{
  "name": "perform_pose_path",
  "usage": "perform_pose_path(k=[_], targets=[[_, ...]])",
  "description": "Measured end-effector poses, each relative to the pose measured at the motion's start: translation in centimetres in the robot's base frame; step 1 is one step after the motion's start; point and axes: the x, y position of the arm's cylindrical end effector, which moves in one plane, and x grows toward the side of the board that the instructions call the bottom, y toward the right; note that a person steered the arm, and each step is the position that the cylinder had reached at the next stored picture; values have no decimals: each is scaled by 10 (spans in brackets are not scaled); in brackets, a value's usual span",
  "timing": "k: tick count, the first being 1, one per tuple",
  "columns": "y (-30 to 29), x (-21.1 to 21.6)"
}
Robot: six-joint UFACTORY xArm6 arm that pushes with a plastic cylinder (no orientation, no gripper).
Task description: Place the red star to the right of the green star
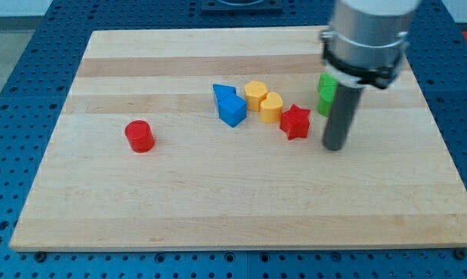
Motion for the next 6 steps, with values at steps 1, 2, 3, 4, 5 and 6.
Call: perform_pose_path(k=[1, 2, 3, 4, 5, 6], targets=[[-18, 11], [-84, 16], [-135, 14], [-137, -14], [-117, -32], [-70, -33]])
